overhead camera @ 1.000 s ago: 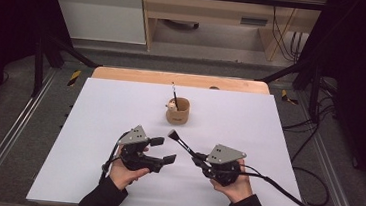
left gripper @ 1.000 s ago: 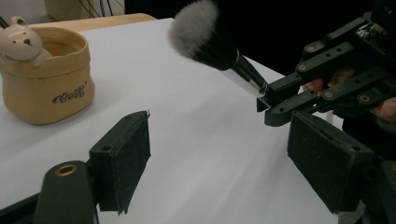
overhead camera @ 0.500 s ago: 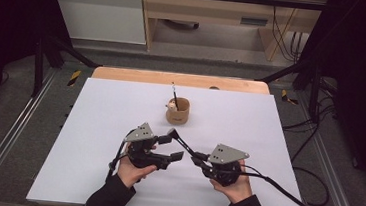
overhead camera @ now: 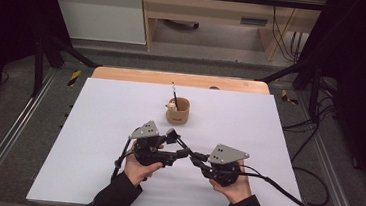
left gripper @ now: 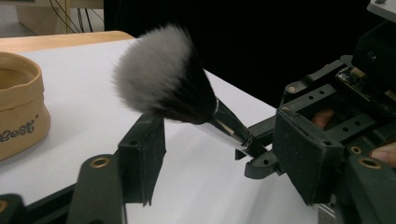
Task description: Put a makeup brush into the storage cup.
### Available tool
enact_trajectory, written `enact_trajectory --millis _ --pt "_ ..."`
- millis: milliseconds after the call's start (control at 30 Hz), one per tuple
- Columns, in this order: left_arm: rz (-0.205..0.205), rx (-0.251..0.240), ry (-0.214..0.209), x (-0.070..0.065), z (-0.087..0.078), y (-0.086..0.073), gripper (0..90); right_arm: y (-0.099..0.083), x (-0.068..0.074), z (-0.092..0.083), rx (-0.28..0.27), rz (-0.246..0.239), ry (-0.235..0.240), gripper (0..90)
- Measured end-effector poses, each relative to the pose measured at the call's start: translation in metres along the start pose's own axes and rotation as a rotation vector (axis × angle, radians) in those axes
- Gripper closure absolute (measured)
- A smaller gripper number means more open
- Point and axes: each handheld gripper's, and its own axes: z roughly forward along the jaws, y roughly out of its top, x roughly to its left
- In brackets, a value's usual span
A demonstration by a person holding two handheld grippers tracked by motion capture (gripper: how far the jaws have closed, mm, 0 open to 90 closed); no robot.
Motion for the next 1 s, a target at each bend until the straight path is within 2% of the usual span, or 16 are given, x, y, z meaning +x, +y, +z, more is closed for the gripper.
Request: enact_trajectory --millis 267,633,1000 --pt "-0.035 -0.011 -0.02 0.0019 -0.0007 0.0003 48.2 -0.0001 0.0004 0.0009 -0.008 0.0 0.007 79.3" --pt "-0.036 -0.029 -0.03 0.0001 -0.0016 -0.0009 60.4 -0.0006 0.0016 0.0019 -0.018 0.002 0.011 79.2" --pt "-0.042 -0.049 -0.059 -0.0015 -0.0047 -0.0011 68.9 -0.0018 0.0031 0.0053 -0.017 -0.002 0.028 79.1"
